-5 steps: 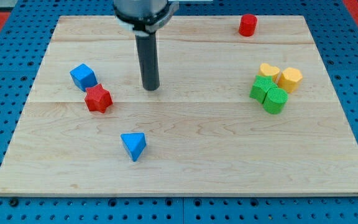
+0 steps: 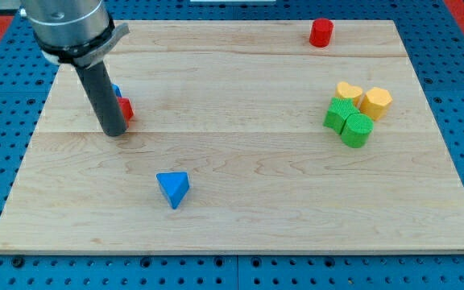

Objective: Move the red star to the left side of the red circle

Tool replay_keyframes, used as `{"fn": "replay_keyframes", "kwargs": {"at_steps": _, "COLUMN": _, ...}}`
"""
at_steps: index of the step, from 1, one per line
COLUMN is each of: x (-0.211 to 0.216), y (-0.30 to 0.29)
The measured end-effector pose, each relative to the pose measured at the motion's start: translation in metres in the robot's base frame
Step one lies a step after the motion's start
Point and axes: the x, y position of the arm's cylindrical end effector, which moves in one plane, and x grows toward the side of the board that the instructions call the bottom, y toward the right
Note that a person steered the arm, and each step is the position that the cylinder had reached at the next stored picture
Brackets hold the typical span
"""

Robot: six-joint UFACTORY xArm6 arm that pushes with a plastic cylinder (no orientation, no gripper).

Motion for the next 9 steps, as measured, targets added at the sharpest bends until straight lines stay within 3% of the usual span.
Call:
{"fn": "replay_keyframes", "kwargs": {"at_steps": 5, "x": -0.116, "y": -0.071}}
{"fn": "replay_keyframes", "kwargs": {"at_steps": 6, "x": -0.119, "y": -0.026}}
{"fn": "replay_keyframes", "kwargs": {"at_steps": 7, "x": -0.131, "y": 0.065}}
{"fn": "replay_keyframes", "kwargs": {"at_steps": 8, "x": -0.136, "y": 0.081}}
{"fn": "replay_keyframes", "kwargs": {"at_steps": 9, "x": -0.104, "y": 0.087}}
